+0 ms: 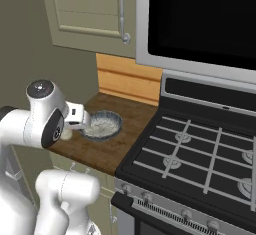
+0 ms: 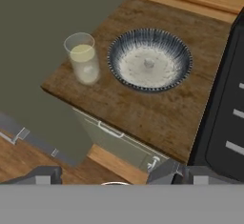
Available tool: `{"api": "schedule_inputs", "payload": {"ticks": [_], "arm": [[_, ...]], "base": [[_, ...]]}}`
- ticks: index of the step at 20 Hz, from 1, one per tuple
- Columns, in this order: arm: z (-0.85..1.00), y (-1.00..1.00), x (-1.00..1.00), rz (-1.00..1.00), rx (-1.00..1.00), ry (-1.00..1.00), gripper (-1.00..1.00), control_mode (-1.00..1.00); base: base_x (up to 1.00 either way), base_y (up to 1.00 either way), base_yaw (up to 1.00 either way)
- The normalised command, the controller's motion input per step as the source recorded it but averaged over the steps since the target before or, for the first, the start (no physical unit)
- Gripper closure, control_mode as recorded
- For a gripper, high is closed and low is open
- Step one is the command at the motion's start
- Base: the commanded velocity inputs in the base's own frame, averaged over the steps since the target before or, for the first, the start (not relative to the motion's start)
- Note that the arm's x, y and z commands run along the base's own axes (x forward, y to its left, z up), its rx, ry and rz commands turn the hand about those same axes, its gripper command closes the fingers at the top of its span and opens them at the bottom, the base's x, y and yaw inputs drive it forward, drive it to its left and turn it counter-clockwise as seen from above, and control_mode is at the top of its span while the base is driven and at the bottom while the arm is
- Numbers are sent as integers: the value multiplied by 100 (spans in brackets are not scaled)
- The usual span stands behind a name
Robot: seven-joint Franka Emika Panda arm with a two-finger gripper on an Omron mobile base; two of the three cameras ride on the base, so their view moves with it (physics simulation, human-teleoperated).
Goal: Grab a lemon wedge from the fridge and one ice cube from the ice bowl, and put them in the glass of lemonade.
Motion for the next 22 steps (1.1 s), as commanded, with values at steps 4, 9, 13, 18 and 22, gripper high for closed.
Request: {"api": "schedule_inputs", "payload": {"ticks": [4, 9, 13, 18, 22], "arm": [[0, 0, 0, 0, 0, 0, -100, 100], [0, 0, 0, 0, 0, 0, -100, 100], [0, 0, 0, 0, 0, 0, -100, 100], [0, 0, 0, 0, 0, 0, -100, 100], [0, 0, 0, 0, 0, 0, -100, 100]], "base": [[-9, 0, 0], [-100, -22, -18], [-59, 17, -67], [5, 51, -68], [-9, 100, -22]]}}
